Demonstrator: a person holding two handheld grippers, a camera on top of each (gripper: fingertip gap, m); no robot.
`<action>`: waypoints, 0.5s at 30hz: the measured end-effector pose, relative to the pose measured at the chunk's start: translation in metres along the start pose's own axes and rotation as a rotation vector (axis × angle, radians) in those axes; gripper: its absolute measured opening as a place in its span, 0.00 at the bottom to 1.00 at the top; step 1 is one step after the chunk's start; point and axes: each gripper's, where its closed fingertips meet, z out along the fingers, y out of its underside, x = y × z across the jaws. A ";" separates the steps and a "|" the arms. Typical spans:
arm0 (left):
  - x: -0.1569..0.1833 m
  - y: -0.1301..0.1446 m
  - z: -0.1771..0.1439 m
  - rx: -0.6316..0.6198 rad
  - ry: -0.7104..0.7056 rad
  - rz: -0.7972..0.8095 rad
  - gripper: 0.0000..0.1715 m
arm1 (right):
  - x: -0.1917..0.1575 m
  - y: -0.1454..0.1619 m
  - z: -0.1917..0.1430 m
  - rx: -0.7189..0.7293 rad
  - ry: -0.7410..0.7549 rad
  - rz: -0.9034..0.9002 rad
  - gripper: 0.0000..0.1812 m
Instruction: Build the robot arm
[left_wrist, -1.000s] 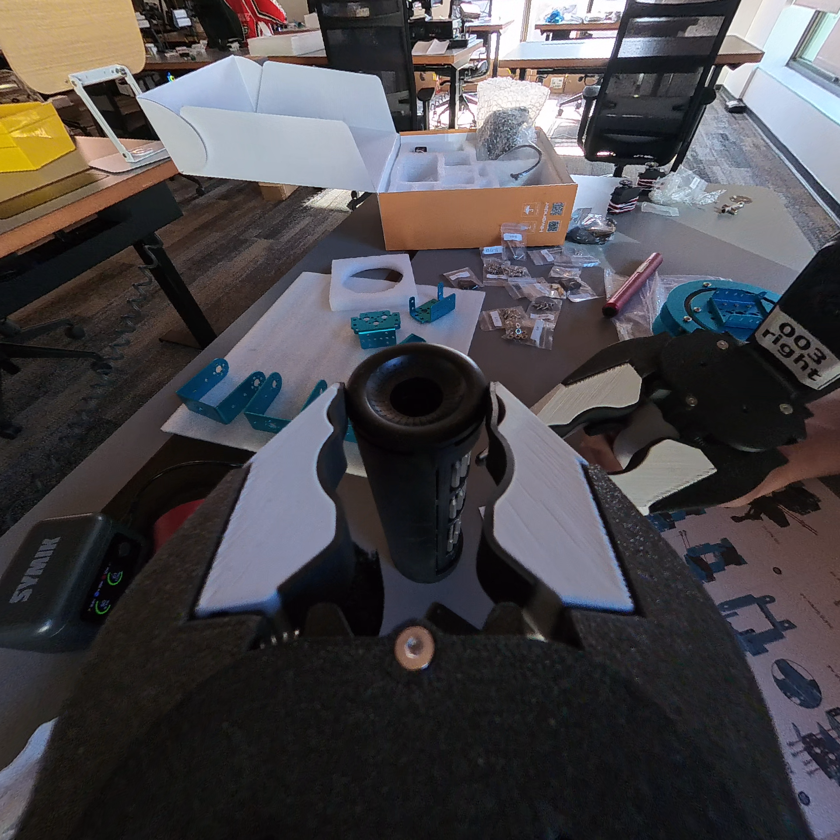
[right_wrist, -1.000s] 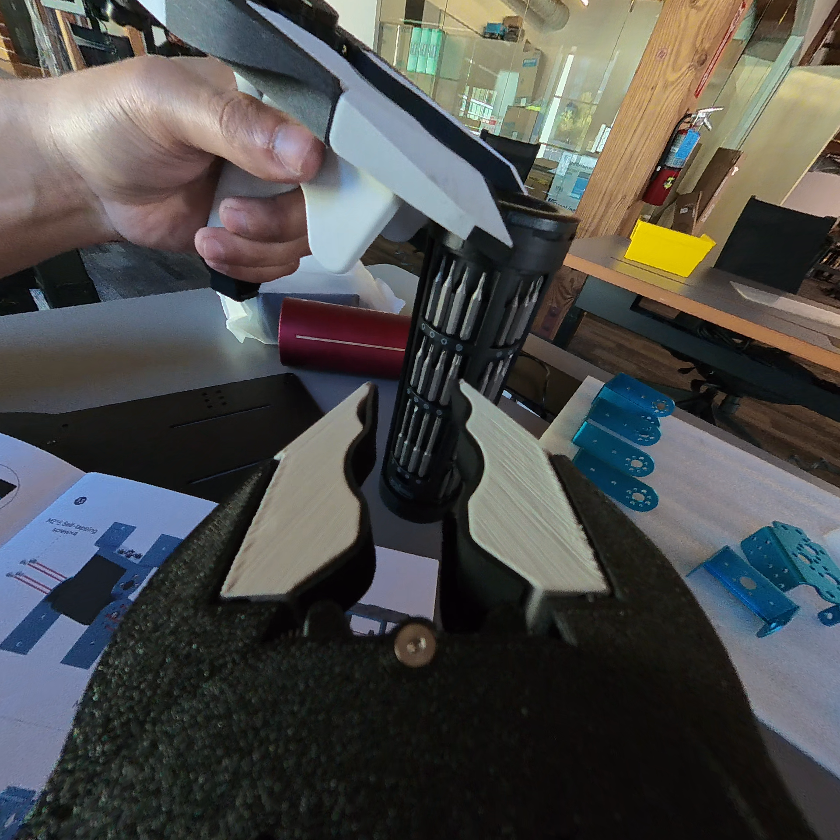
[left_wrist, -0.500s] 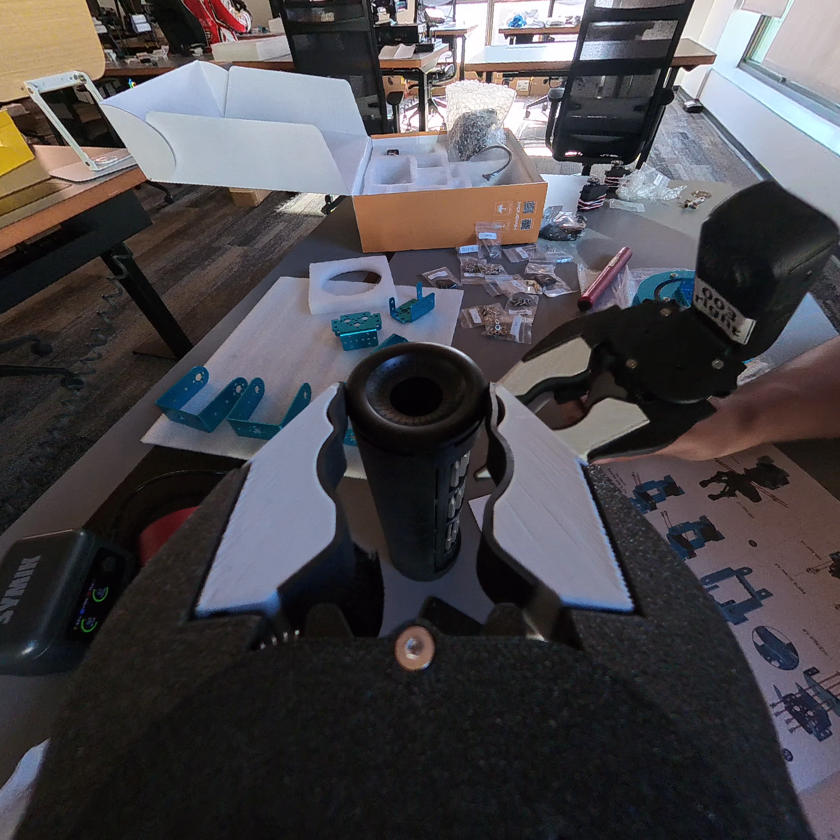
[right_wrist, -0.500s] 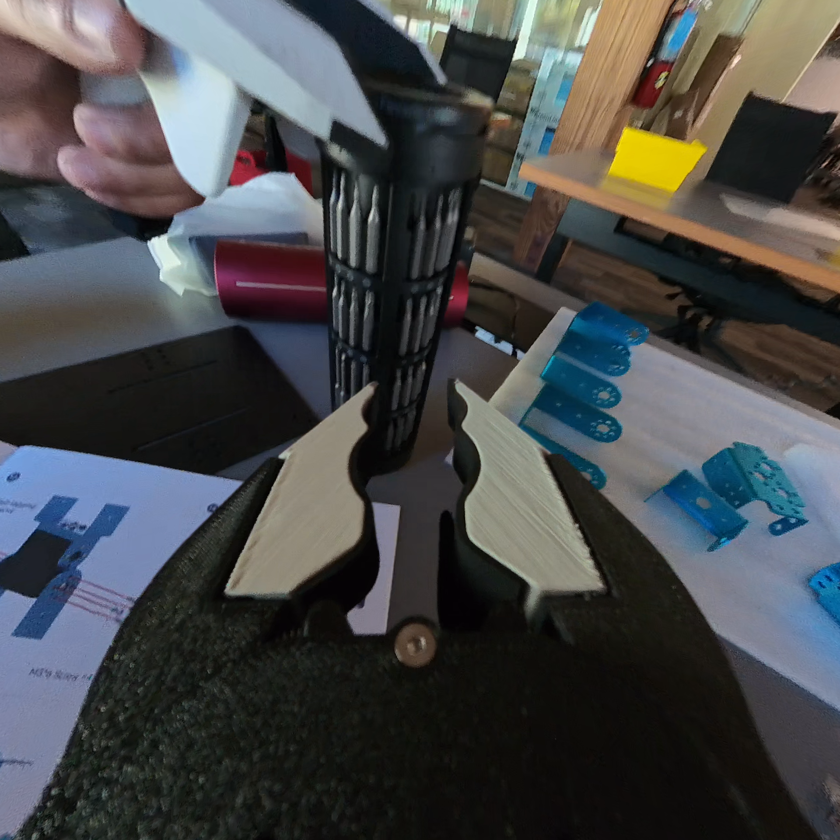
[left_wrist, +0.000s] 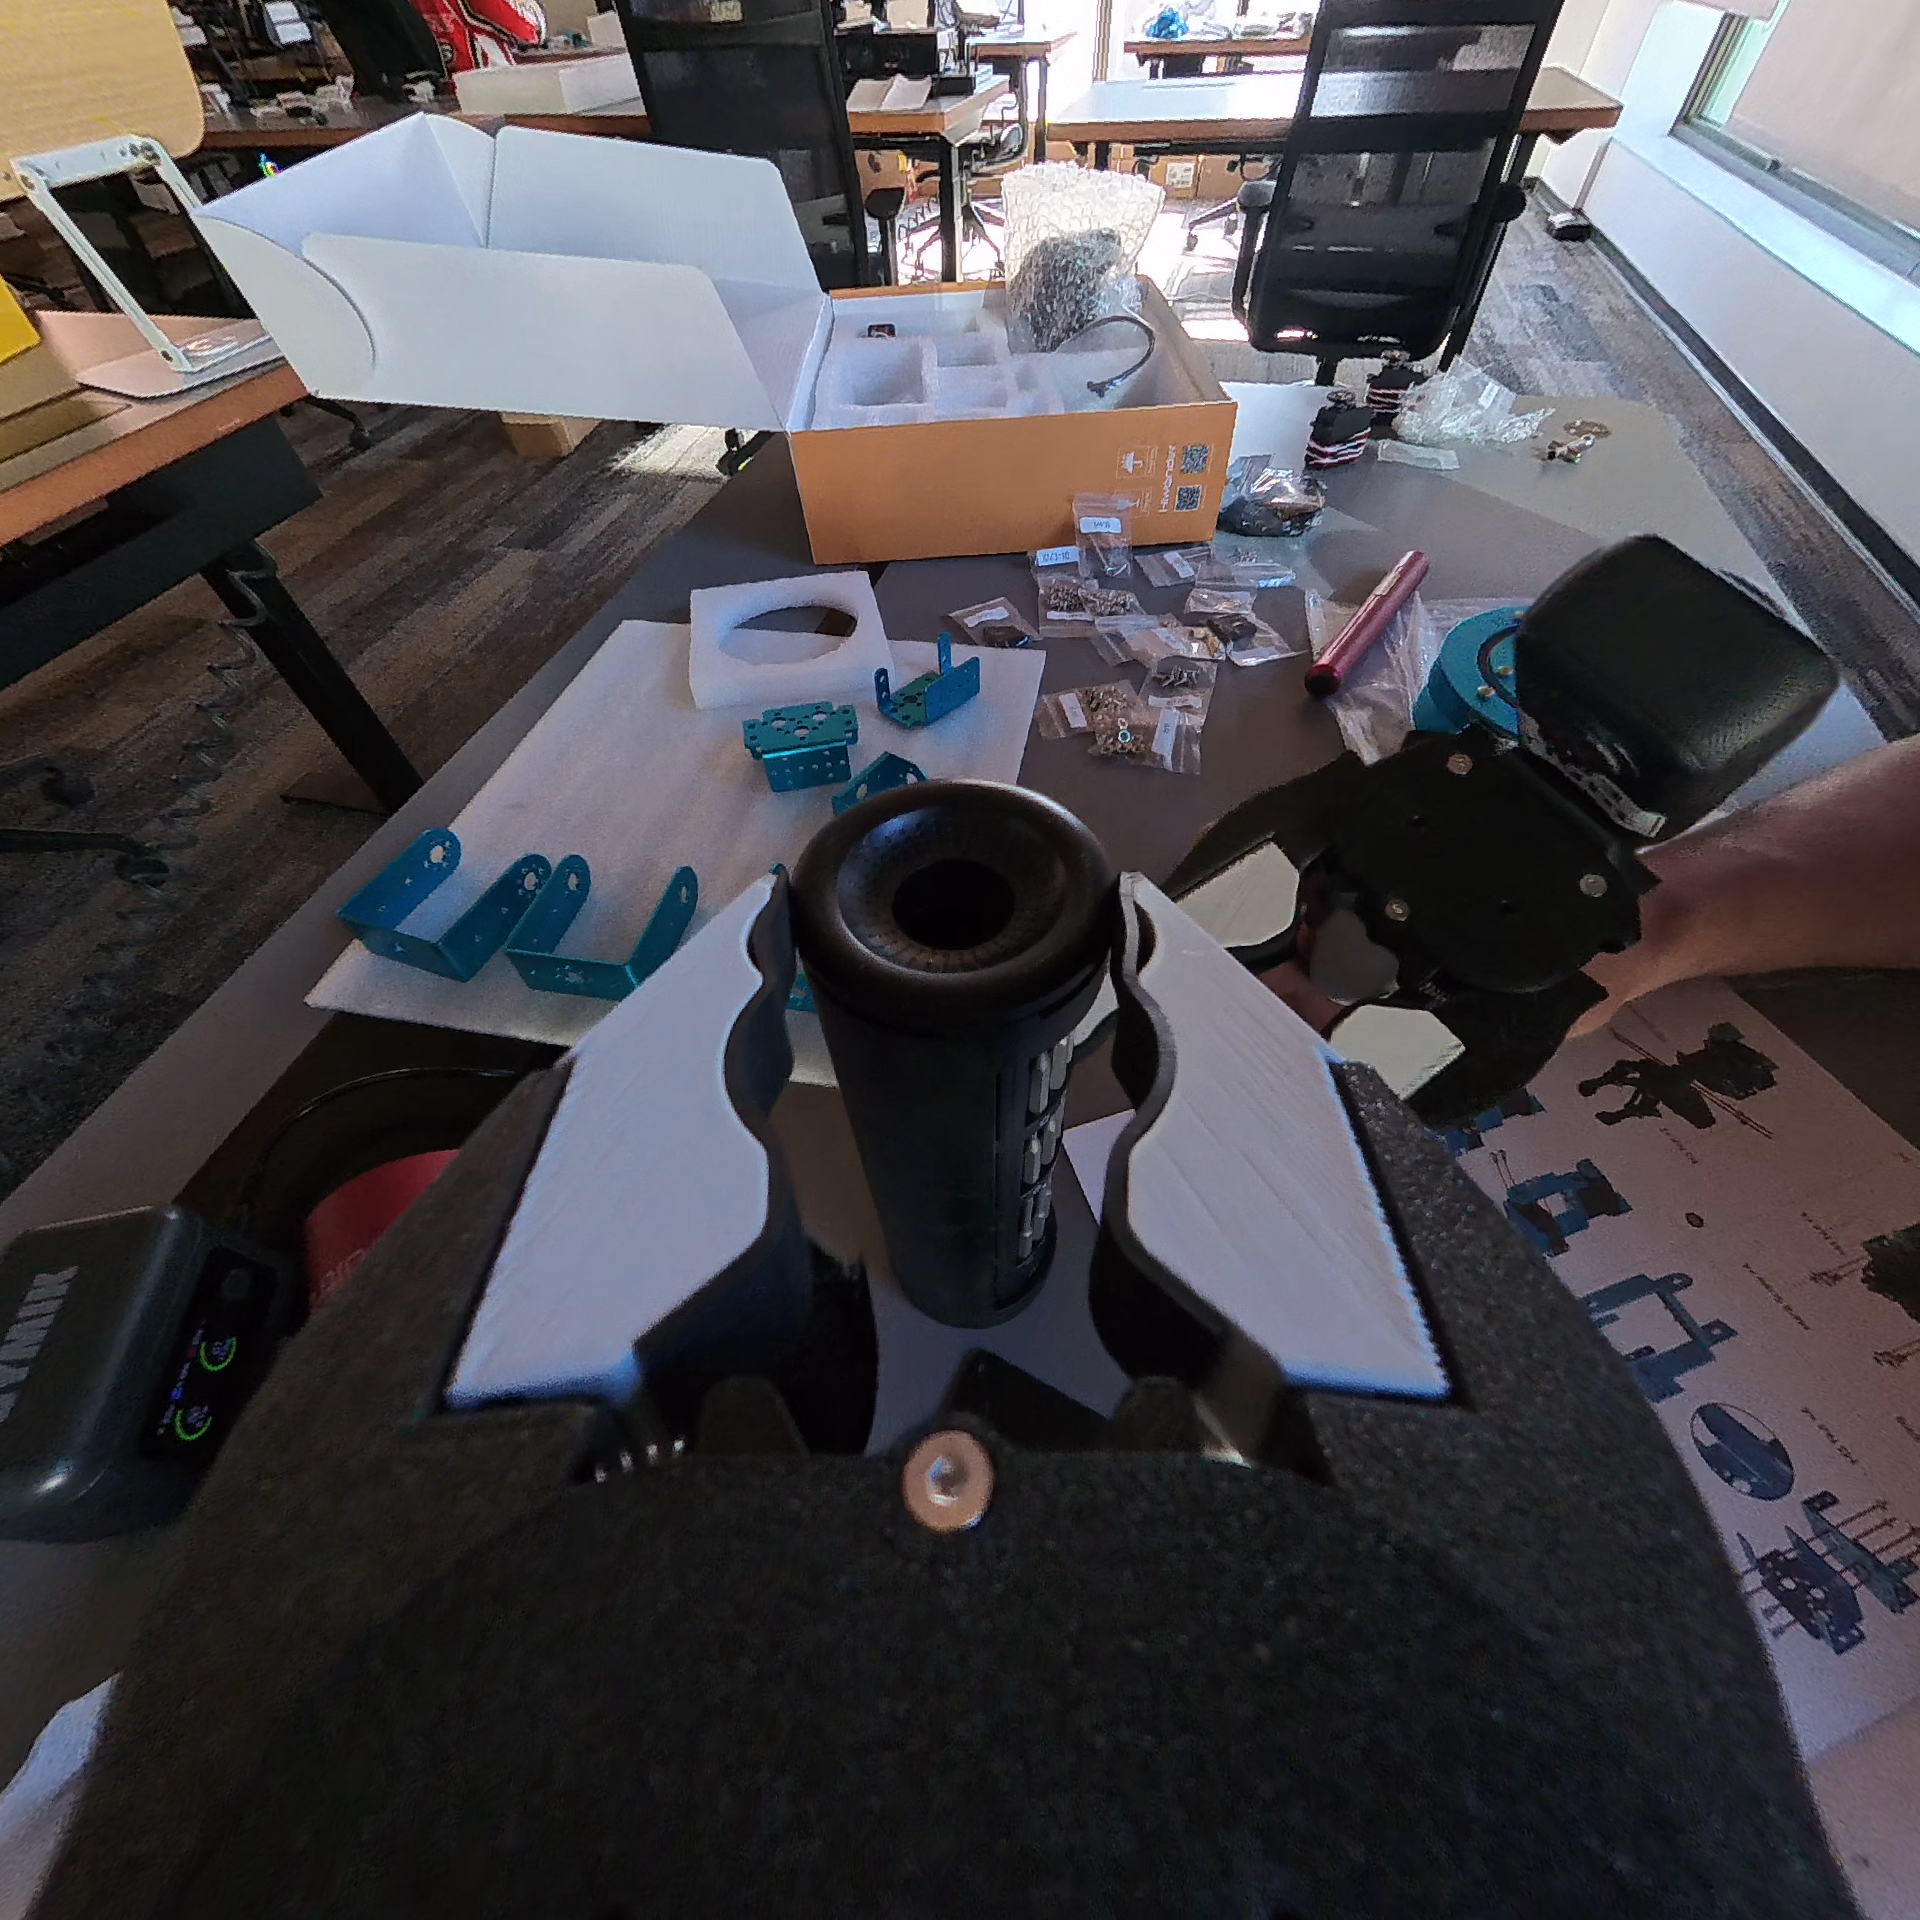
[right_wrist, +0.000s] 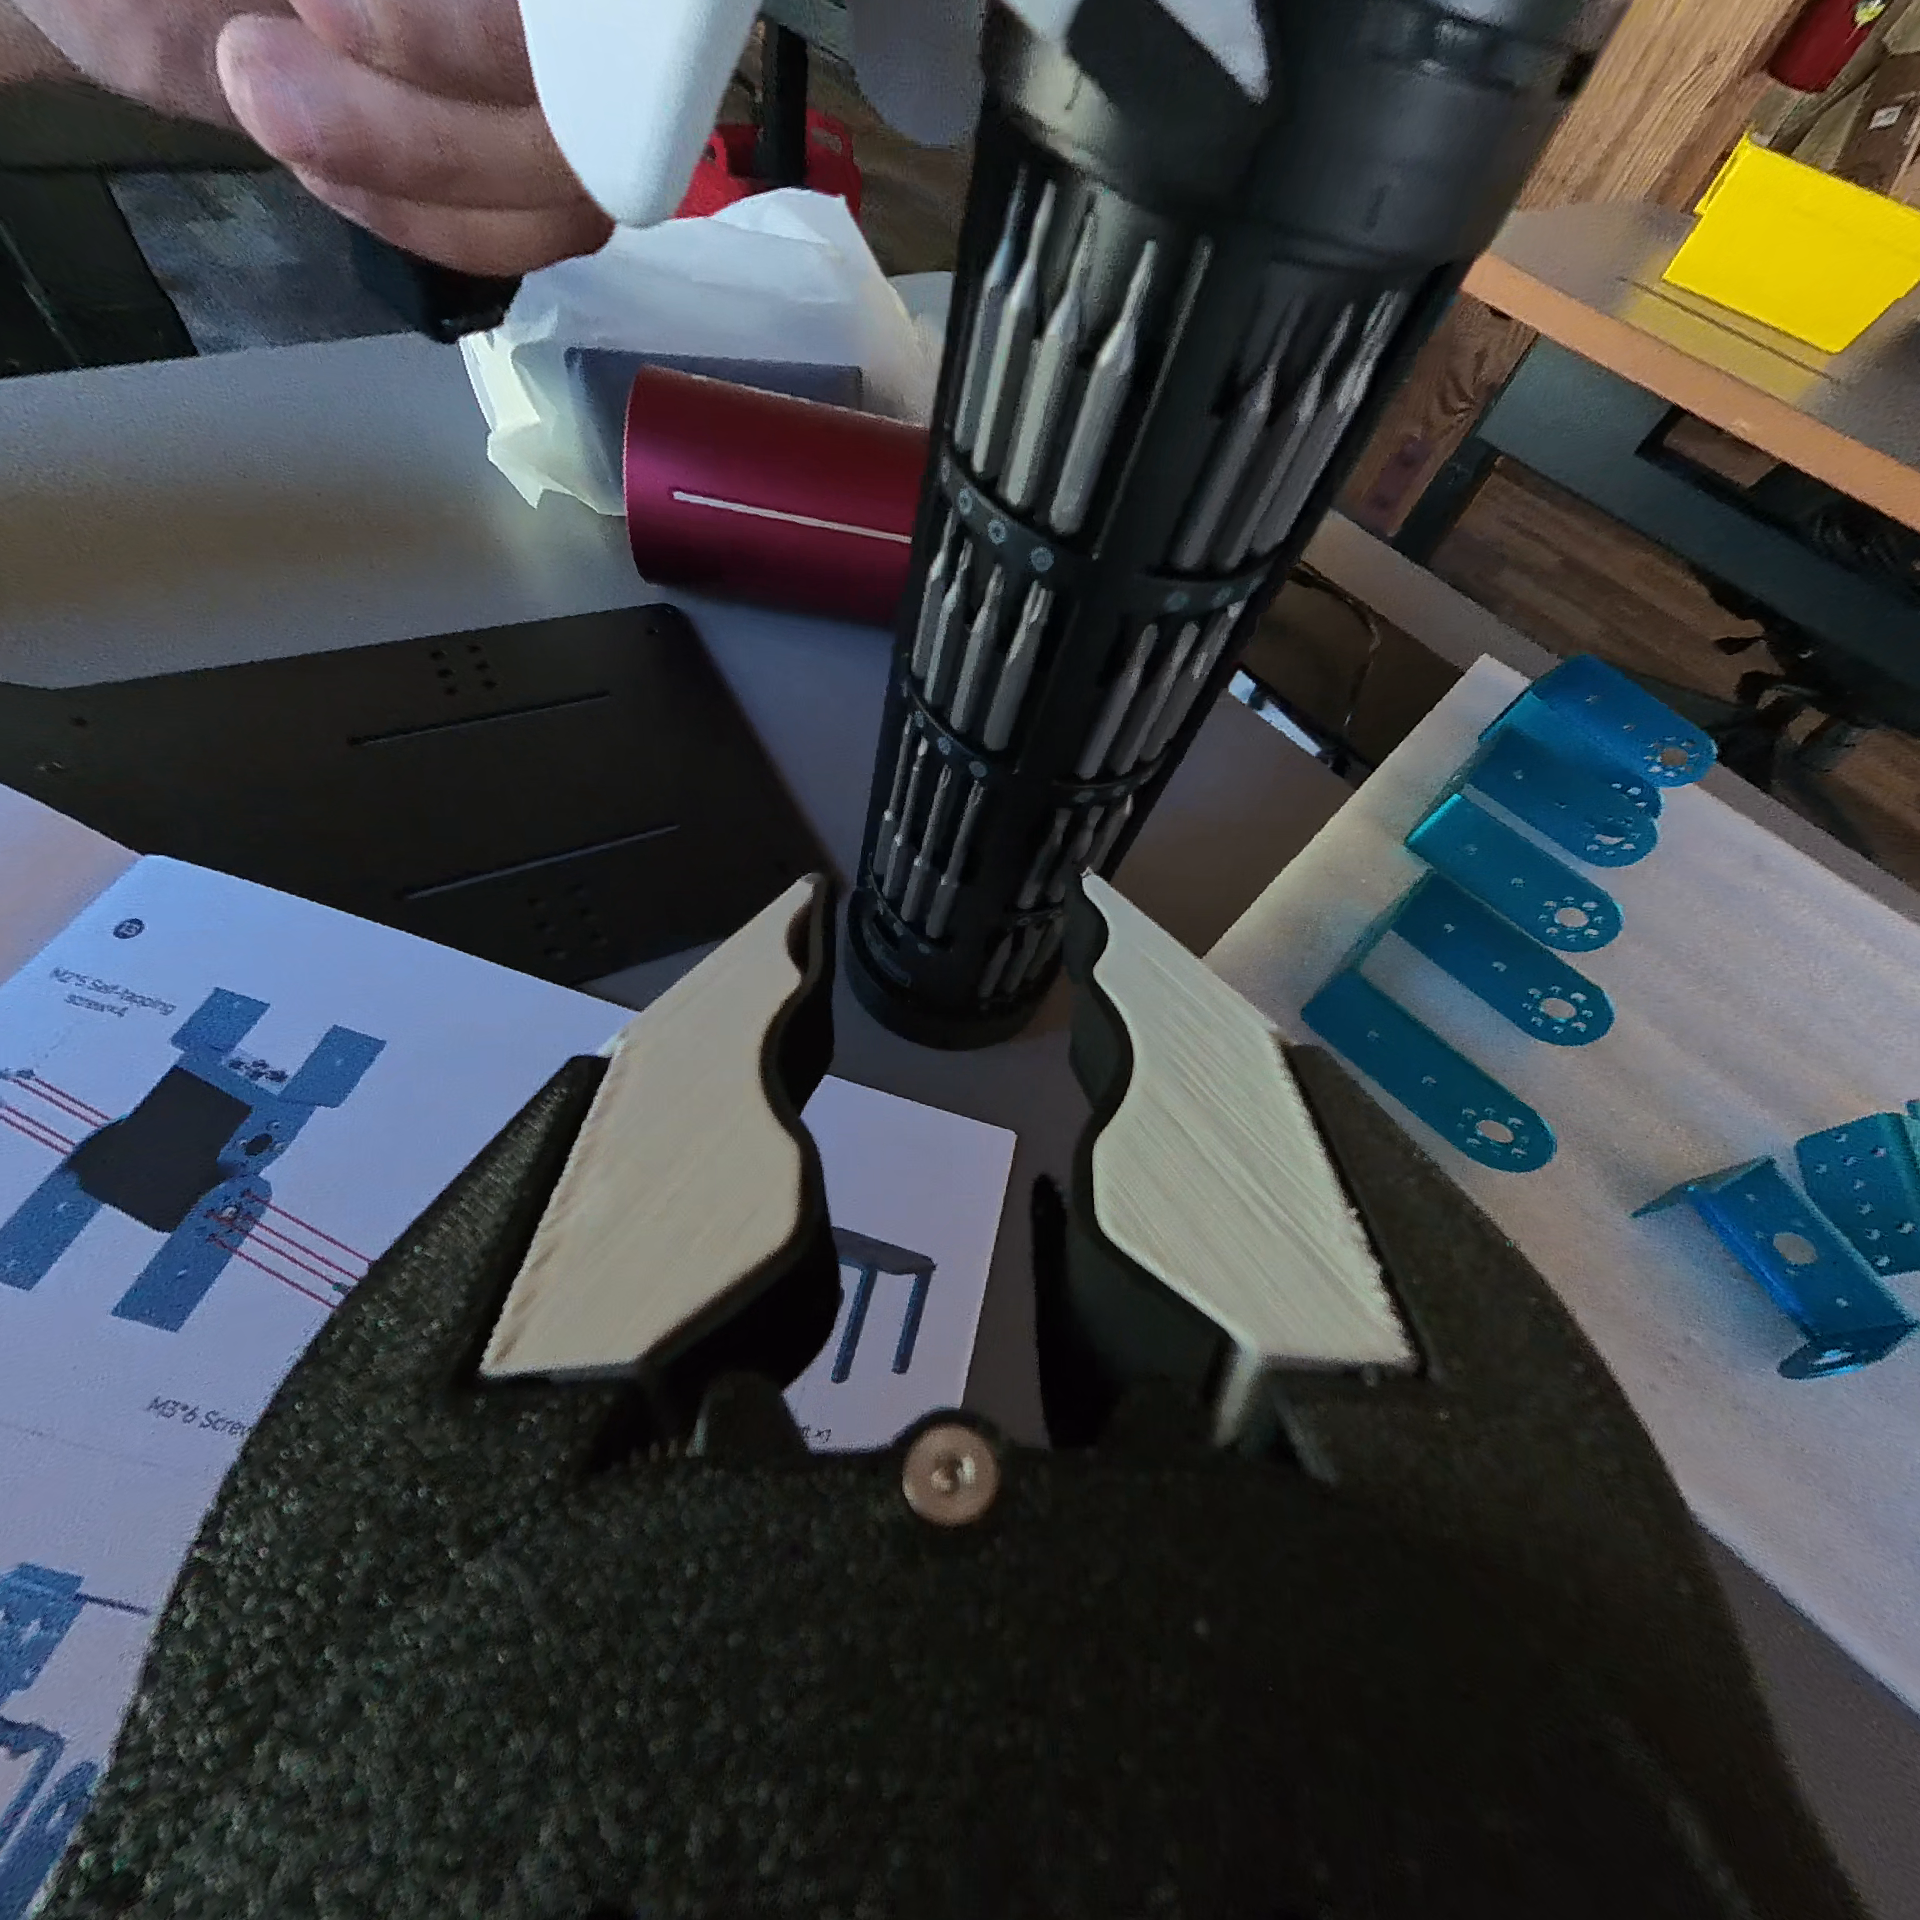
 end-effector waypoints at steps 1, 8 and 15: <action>0.000 0.000 0.000 -0.002 0.000 -0.002 0.36 | 0.000 0.000 0.000 -0.003 0.010 -0.012 0.22; 0.002 0.009 -0.002 -0.093 -0.048 0.084 0.38 | -0.001 -0.001 -0.001 0.004 0.012 -0.023 0.18; 0.003 -0.007 -0.008 0.001 -0.011 0.032 0.35 | -0.008 -0.013 -0.011 0.082 -0.022 -0.005 0.13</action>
